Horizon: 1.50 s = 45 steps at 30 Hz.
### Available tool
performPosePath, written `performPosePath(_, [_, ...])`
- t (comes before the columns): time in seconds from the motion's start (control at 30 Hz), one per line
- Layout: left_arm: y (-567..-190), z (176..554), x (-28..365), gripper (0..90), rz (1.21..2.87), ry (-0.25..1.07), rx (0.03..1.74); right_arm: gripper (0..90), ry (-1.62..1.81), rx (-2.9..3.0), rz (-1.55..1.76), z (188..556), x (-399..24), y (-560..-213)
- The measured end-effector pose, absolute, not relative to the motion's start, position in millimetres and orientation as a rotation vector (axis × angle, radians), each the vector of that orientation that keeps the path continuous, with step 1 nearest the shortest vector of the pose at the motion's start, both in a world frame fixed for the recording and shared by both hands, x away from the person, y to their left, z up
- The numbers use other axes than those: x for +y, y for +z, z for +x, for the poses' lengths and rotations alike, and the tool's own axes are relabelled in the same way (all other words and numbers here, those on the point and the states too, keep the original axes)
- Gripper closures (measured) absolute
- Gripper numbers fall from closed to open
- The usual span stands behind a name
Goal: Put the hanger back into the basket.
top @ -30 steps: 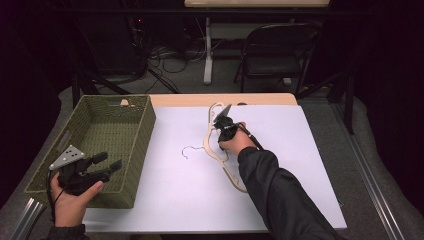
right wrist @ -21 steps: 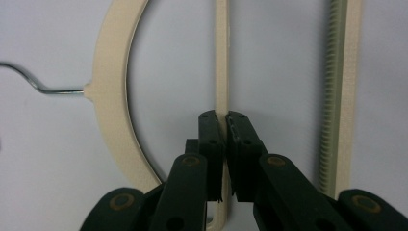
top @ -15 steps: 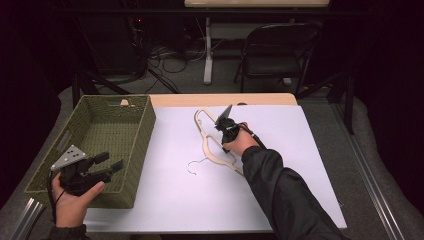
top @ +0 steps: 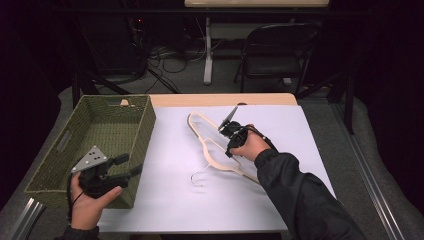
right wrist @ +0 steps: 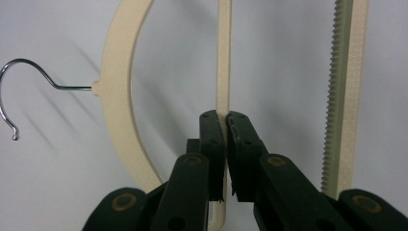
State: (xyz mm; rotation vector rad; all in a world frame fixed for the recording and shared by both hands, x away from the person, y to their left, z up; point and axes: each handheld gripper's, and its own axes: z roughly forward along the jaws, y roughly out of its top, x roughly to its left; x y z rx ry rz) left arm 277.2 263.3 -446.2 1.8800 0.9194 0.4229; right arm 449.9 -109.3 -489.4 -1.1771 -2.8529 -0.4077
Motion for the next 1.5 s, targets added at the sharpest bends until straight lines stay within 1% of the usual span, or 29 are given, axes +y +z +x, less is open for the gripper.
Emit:
performPosePath(0.1, [-448.5,276.3,243.3,35.4,1.904,0.381,0.864,85.7,-0.484,-2.863,-1.108,433.1,-112.5,-479.8])
performPosePath(0.17, [-452.8,276.7,229.9,35.5,1.930,0.369,0.834,85.7,-0.471,-2.880,-1.062,423.8,-113.3,-473.2])
performPosePath(0.3, [-470.8,283.1,200.6,36.7,1.987,0.334,0.789,85.7,-0.493,-2.892,-0.981,406.9,-114.8,-463.7])
performPosePath(0.33, [-470.8,283.1,200.6,36.7,1.987,0.334,0.789,85.7,-0.493,-2.895,-0.976,403.9,-114.5,-461.5])
performPosePath(0.43, [-482.4,287.9,183.1,36.7,2.021,0.347,0.776,85.7,-0.504,-2.892,-0.949,398.9,-114.5,-458.2])
performPosePath(0.63, [-501.9,296.9,156.9,36.9,2.090,0.394,0.680,85.7,-0.516,-2.874,-0.898,391.0,-114.3,-453.7])
performPosePath(0.77, [-507.6,298.2,148.0,39.2,2.130,0.447,0.631,85.7,-0.497,-2.869,-0.866,389.6,-111.0,-456.7])
performPosePath(0.87, [-510.8,297.9,145.2,39.2,2.146,0.499,0.595,85.7,-0.501,-2.869,-0.853,389.3,-109.6,-458.8])
performPosePath(1.17, [-518.5,297.2,139.6,38.8,2.155,0.512,0.569,85.6,-0.479,-2.840,-0.838,387.0,-103.5,-461.7])
performPosePath(1.2, [-519.0,296.9,139.0,37.4,2.154,0.516,0.568,85.6,-0.474,-2.835,-0.826,386.7,-102.4,-461.8])
performPosePath(1.43, [-521.4,294.6,136.6,35.6,2.165,0.594,0.516,85.6,-0.498,-2.824,-0.809,384.4,-97.3,-465.6])
performPosePath(1.5, [-521.5,293.7,135.9,35.5,2.176,0.603,0.504,85.6,-0.458,-2.827,-0.789,384.3,-95.4,-465.8])
